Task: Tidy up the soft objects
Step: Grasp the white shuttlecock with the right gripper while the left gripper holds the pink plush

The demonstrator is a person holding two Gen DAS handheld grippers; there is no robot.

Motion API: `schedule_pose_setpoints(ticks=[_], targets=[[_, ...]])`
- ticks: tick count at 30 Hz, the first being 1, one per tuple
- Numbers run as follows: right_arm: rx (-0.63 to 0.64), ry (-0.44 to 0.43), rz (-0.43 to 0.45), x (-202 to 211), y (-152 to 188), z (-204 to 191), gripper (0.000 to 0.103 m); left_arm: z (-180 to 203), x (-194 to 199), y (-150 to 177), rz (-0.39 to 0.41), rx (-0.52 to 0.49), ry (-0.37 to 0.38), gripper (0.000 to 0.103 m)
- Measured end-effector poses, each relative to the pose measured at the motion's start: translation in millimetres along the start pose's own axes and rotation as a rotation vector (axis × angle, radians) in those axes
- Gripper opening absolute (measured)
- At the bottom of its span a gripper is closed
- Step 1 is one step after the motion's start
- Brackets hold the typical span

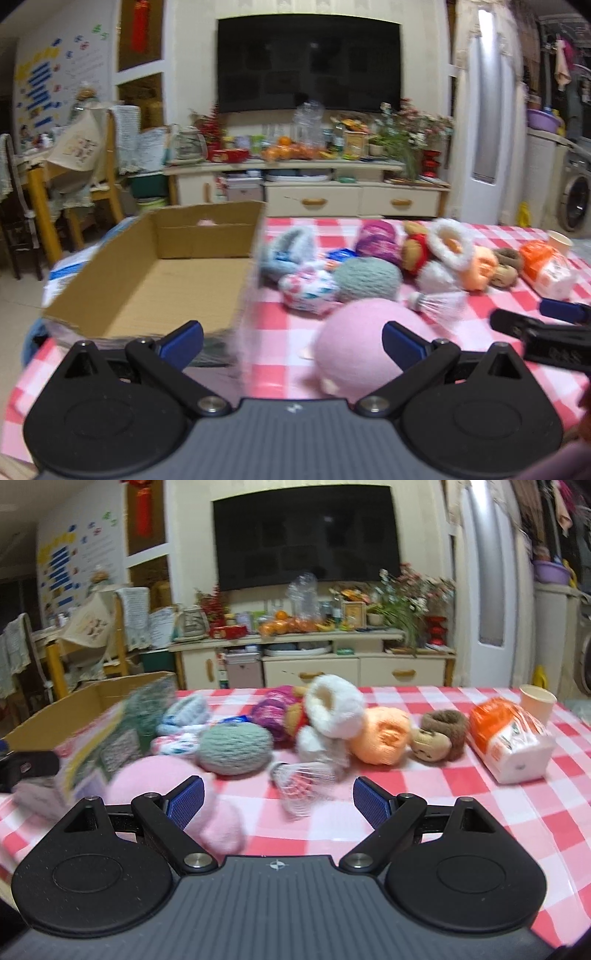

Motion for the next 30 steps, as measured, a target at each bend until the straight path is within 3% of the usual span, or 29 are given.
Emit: schedule_pose_setpoints(ticks=[5, 13, 21, 30], targets=[[-0.101, -0.025, -0.066, -16.8, 4.8, 18.2, 0.103, 30.6, -15.6, 4.1, -0.030, -0.049, 0.092, 0.102], [-0.152, -0.129, -0.119, -31.2, 8.1, 13.0, 0.103, 48.0, -43.4, 6.7, -0.085, -0.056, 0.142, 0.102], [-0.112, -0.107, -0.150, -59.3, -5.0, 8.5, 0.103, 60.2, -73.9, 7.5, -0.153, -0.083, 0.176, 0.102], [-0.111, -0.099, -0.219, -95.9, -8.6, 14.0, 0.103, 62.4, -93.8, -4.2, -0.150, -0.105, 0.205, 0.103]])
Point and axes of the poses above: each gripper's, at about its wrist camera, not at the fingertips, and x roughly against the way its jaws point, z to its right, y to its underside, the point moved 7 cm from there along -x, roughly the way its jaws point, and after that the axes turned 11 degrees about -x, right-handed, at the moved point
